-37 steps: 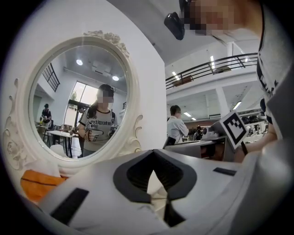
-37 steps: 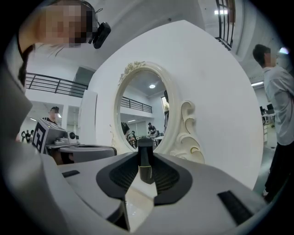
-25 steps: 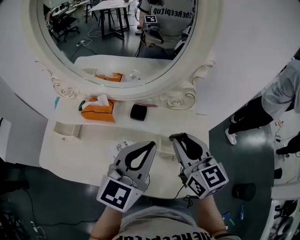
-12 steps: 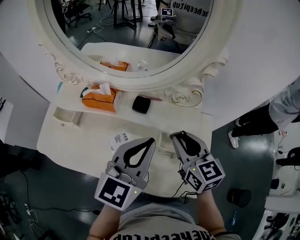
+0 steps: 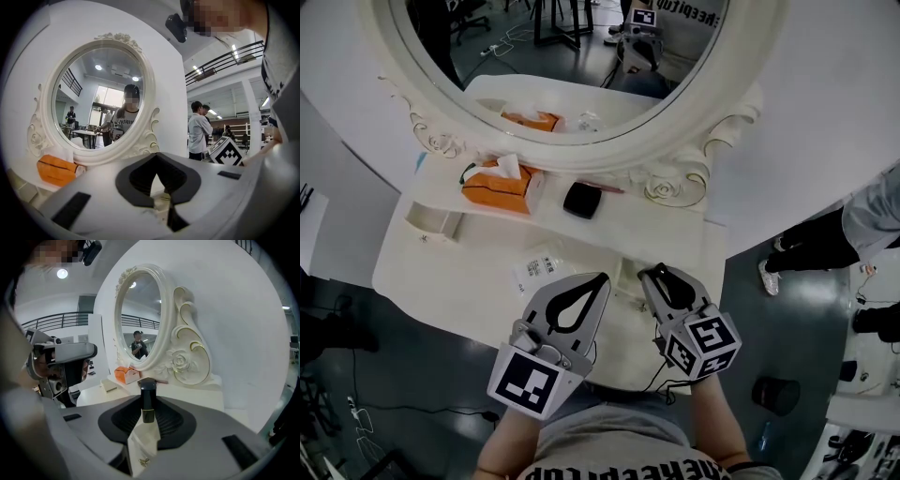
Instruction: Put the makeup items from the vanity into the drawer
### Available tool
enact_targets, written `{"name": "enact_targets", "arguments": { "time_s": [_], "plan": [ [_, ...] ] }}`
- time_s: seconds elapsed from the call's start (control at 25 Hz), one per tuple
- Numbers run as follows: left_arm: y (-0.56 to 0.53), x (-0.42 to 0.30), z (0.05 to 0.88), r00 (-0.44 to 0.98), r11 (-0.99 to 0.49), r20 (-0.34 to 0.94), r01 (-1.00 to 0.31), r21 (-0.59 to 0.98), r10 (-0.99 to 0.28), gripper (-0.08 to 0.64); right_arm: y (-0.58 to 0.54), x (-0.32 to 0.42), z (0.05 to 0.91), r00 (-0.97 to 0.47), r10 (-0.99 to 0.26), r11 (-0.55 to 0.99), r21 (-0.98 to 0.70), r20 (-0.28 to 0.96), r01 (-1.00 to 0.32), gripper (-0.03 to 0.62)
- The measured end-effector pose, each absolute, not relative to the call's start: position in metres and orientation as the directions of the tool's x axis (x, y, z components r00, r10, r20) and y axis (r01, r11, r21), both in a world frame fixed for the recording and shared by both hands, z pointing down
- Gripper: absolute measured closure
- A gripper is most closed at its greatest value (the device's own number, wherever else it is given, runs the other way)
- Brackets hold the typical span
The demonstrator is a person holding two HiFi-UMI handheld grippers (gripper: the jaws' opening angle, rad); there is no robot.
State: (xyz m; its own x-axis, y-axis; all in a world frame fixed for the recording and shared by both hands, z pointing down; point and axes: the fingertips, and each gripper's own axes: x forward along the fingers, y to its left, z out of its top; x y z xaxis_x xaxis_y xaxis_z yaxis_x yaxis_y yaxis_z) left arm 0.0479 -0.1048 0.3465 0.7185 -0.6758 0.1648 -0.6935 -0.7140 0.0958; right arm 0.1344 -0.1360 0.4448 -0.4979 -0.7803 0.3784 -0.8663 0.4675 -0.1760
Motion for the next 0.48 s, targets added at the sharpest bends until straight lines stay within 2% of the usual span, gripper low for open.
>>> {"name": "enact_targets", "arguments": {
  "time_s": [0.48],
  "plan": [
    [-0.101,0.047,0.353,0.701,-0.695,0.179,-0.711,0.106,-0.69,0.552,-0.126,0.137,0.49,-0.481,-0.723,0.478,-0.144,0.496,-0.867,0.477]
  ]
}}
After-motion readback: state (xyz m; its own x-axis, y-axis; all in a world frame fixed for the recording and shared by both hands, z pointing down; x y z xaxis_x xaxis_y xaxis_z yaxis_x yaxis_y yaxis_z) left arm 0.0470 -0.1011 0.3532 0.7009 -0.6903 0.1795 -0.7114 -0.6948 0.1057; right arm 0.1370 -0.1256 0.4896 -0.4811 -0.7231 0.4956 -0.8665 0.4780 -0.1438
